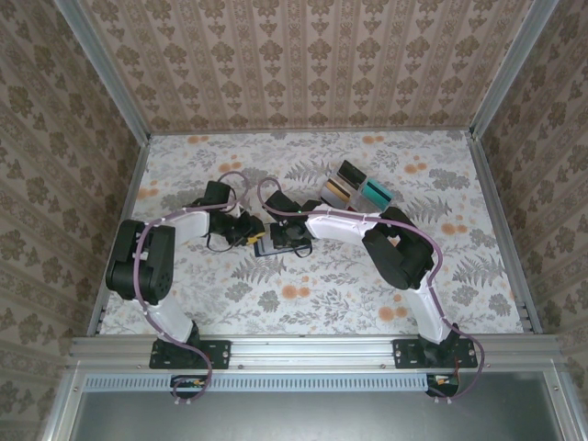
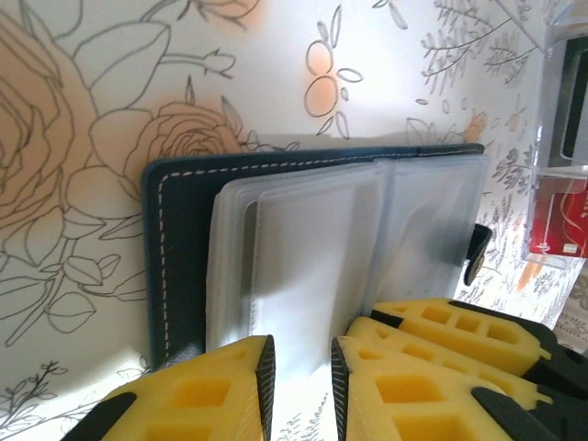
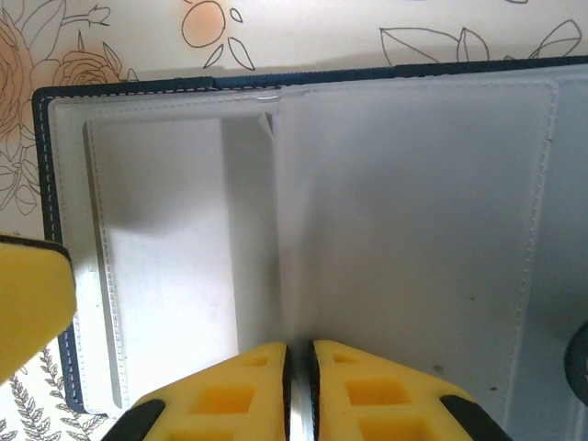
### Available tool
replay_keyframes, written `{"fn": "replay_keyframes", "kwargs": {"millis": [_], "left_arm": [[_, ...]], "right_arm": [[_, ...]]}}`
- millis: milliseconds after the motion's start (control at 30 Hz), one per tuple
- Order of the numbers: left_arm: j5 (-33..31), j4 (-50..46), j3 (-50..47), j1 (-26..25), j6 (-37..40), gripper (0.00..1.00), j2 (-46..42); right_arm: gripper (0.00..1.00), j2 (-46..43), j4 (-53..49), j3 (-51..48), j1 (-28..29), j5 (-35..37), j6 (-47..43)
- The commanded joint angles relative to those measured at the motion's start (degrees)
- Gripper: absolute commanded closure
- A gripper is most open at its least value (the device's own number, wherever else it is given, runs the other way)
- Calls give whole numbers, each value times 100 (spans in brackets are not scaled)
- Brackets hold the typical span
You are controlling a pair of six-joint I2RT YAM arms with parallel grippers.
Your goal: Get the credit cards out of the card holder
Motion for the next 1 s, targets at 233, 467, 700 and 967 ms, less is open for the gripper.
{"fn": "replay_keyframes", "kwargs": {"millis": [233, 467, 700, 967], "left_arm": [[-64, -443, 238, -58, 248, 70, 258], [81, -486, 385, -57, 351, 70, 433], [136, -636, 471, -62, 530, 68, 557], [389, -763, 590, -101, 788, 69, 639]], "right_arm": [[84, 167, -479, -224, -86, 100, 1], [84, 166, -518, -213, -91, 99, -5], [84, 194, -517, -182, -99, 84, -4], [85, 231, -499, -213, -107, 16, 3]]}}
